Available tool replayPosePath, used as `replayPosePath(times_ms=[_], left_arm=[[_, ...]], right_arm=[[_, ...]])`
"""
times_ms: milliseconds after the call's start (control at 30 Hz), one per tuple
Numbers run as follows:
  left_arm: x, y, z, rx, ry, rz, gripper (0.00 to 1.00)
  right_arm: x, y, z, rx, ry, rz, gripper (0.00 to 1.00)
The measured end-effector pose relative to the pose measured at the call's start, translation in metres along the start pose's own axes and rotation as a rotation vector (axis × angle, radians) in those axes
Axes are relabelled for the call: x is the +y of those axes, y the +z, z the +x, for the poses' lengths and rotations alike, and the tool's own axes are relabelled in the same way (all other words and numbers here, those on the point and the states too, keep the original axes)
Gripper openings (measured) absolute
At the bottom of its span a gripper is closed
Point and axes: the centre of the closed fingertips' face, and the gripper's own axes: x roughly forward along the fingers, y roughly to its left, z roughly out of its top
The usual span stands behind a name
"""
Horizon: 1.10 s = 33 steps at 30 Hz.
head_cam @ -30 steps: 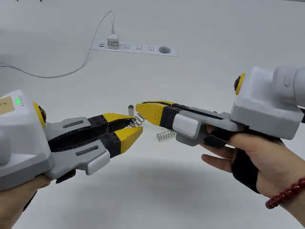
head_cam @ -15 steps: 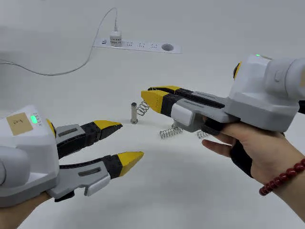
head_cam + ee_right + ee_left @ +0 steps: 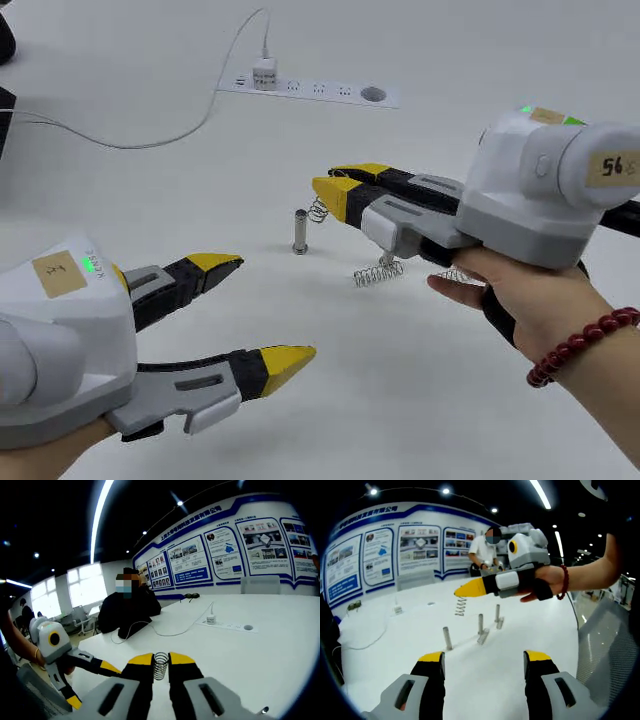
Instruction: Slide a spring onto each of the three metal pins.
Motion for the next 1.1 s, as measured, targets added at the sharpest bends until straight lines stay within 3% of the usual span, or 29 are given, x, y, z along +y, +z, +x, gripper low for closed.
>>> replayPosePath(times_ms=[200,467,833,1100], left_arm=[[0.003,-0.004,-0.002,0.006,0.024,-0.014,0.75],[0.008,-0.007,-0.003,0.002,0.056,-0.062,0.88],[0.01,-0.012,-0.002,0.023,0.073,-0.074,0.96],[0.009,-0.015,0.0,0.045,0.075,-0.076,1.0]], right_arm=[[-0.01,0.001,0.011,-0.029,-0.038,0.011,0.12],[-0.018,-0.014,0.02,-0.005,-0.073,-0.007,0.12],[-0.022,-0.022,0.033,-0.007,-0.097,-0.039,0.12],[-0.019,-0.023,0.038,0.013,-0.102,-0.114,0.12]])
